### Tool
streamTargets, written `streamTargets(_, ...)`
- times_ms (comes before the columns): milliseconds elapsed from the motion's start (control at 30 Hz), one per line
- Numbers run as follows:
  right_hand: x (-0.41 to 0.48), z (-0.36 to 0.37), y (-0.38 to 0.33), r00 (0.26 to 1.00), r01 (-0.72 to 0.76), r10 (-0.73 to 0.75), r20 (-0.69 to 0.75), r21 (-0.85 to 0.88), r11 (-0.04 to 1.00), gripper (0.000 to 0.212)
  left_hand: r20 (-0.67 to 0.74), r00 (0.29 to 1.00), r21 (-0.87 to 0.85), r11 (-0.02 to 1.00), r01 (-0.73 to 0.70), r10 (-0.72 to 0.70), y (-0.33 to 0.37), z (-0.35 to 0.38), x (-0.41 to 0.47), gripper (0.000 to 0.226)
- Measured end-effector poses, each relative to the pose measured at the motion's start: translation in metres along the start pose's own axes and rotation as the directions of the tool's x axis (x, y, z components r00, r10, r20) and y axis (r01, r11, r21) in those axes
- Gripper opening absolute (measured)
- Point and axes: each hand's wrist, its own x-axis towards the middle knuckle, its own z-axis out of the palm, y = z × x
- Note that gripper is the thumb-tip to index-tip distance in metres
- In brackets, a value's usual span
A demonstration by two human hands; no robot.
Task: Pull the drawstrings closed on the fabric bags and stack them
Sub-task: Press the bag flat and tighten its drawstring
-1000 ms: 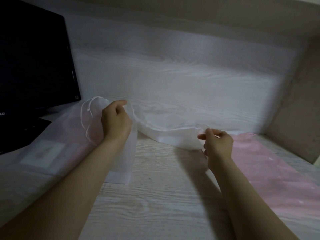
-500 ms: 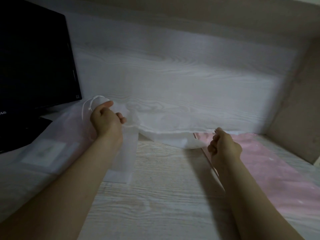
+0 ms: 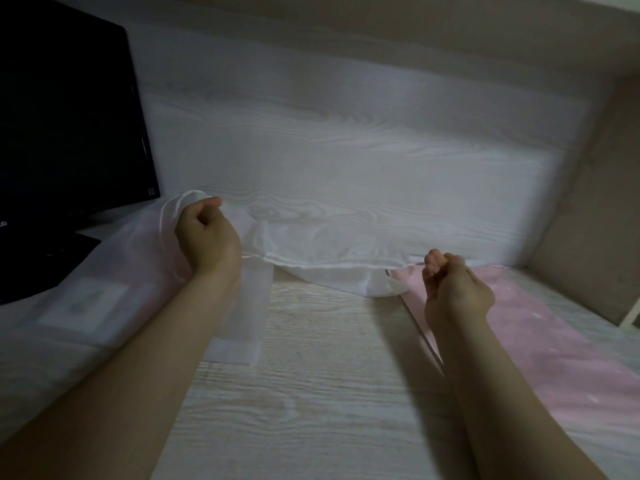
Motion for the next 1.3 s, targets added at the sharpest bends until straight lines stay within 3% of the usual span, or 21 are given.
streamTargets(100,0.006,-0.001,0.005,0.996,0.06,-0.067,-0.067,-0.112,0.992,0.024,0.014,0.999,0.063,0.997,-0.041,0.04,0.026,0.002,-0.022,0.035)
streamTargets(167,0.01,-0.007,0.001,0.984,0.042,-0.055,-0.17,-0.08,0.996,0.031,0.005,1.0,0.04,0.999,0.001,-0.002,0.034,0.005,-0.032,0.034)
streamTargets(233,0.008,-0.016,-0.004,0.993,-0.062,0.064,-0.097,0.023,0.998,0.029,-0.012,1.0,0.055,0.998,0.02,-0.019,0.033,0.006,-0.033,0.033)
streamTargets(333,-0.001,-0.015,-0.006,0.994,-0.108,0.107,0.036,0.014,0.994,0.02,0.065,0.981,0.294,0.936,-0.192,0.181,0.03,0.002,-0.032,0.034)
streamTargets(400,-0.005,-0.005,-0.001,0.999,-0.032,0.032,0.005,0.016,0.999,0.017,0.238,0.921,0.441,0.81,-0.386,0.309,0.033,0.0,-0.041,0.03)
streamTargets(467,-0.009,0.004,0.002,0.996,0.094,-0.094,0.011,-0.114,0.989,0.023,0.414,0.828,0.535,0.634,-0.558,0.379,0.037,-0.002,-0.056,0.026)
streamTargets(567,-0.005,0.003,0.004,0.98,0.196,-0.2,0.003,-0.209,0.958,0.026,0.637,0.659,0.6,0.28,-0.749,0.399,0.034,-0.009,-0.061,0.02)
streamTargets(667,0.006,-0.005,0.006,0.938,0.305,-0.341,-0.052,-0.339,0.89,0.029,0.758,0.546,0.596,-0.037,-0.802,0.356,0.033,-0.012,-0.057,0.009)
streamTargets(733,0.007,-0.008,0.005,0.882,0.386,-0.472,0.007,-0.588,0.711,0.032,0.792,0.527,0.586,-0.139,-0.799,0.307,0.036,-0.012,-0.056,0.007)
streamTargets(833,0.002,-0.01,0.011,0.802,0.506,-0.513,0.306,-0.805,0.31,0.034,0.799,0.541,0.586,-0.138,-0.799,0.261,0.041,-0.01,-0.061,0.029)
streamTargets(900,-0.002,-0.009,0.017,0.766,0.573,-0.426,0.482,-0.811,0.113,0.032,0.793,0.566,0.599,-0.112,-0.793,0.226,0.043,-0.008,-0.065,0.037)
streamTargets(1000,-0.001,-0.011,0.024,0.773,0.574,-0.236,0.589,-0.807,-0.137,0.027,0.8,0.571,0.584,-0.023,-0.811,0.182,0.039,-0.009,-0.063,0.047)
streamTargets(1067,0.0,-0.014,0.027,0.755,0.593,-0.189,0.628,-0.777,-0.212,0.031,0.807,0.565,0.571,0.018,-0.821,0.172,0.034,-0.01,-0.059,0.054)
streamTargets(1133,0.0,-0.013,0.03,0.694,0.65,-0.253,0.675,-0.737,-0.183,0.038,0.777,0.594,0.595,0.066,-0.801,0.209,0.029,-0.009,-0.055,0.061)
streamTargets(1200,0.0,-0.01,0.029,0.627,0.699,-0.333,0.704,-0.697,-0.159,0.039,0.732,0.629,0.604,0.177,-0.777,0.262,0.026,-0.006,-0.053,0.065)
streamTargets(1300,0.005,-0.01,0.022,0.55,0.682,-0.419,0.723,-0.678,-0.274,0.038,0.682,0.684,0.631,0.264,-0.729,0.26,0.023,-0.004,-0.045,0.061)
